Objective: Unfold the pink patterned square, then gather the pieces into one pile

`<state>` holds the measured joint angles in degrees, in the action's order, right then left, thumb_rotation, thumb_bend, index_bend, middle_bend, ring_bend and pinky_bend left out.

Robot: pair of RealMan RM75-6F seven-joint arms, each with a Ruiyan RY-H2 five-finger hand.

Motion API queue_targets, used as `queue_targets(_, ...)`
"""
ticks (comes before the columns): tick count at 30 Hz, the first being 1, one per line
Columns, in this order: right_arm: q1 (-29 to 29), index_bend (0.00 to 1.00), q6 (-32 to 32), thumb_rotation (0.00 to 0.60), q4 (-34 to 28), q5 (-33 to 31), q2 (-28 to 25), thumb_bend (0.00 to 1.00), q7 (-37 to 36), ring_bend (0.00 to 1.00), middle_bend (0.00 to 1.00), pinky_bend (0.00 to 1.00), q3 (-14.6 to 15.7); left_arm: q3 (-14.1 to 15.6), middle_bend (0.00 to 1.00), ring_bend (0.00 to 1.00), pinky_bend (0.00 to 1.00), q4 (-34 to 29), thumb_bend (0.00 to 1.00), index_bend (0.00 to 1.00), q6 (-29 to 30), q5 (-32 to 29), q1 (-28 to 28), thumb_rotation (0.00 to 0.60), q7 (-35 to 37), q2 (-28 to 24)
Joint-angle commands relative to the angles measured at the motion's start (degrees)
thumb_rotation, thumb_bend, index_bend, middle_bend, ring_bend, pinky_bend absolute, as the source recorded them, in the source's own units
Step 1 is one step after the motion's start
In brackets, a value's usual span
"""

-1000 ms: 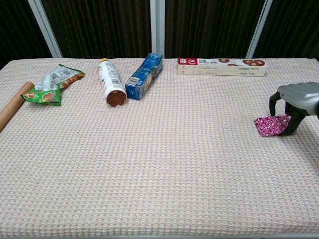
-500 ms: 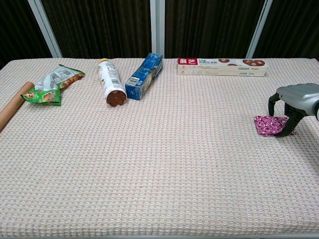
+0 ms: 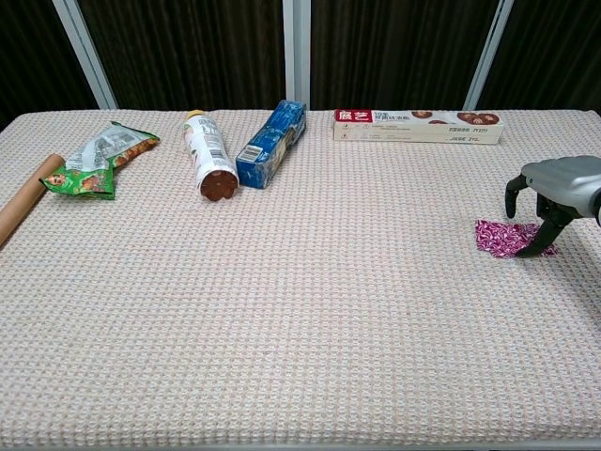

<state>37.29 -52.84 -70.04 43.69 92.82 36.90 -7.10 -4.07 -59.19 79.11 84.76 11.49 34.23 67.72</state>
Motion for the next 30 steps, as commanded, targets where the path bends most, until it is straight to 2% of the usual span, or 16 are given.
queue_targets(1,0.02,0.40,-0.02,0.509,-0.08,-0.04,-0.08,0.00,0.26,1.00,1.00,1.00,0.15,0.00,0.23,0.17,0.26,0.02,0.05,0.23,0.04,0.02,-0.02,0.600,0.05,-0.01)
queue_targets(30,0.12,0.37,-0.41,0.499,-0.54,0.03,-1.26,0.00,2.22,1.00,1.00,1.00,1.35,0.04,0.23,0.17,0.26,1.38,0.05,0.23,-0.51,0.22,0.43,0.600,0.96,0.75)
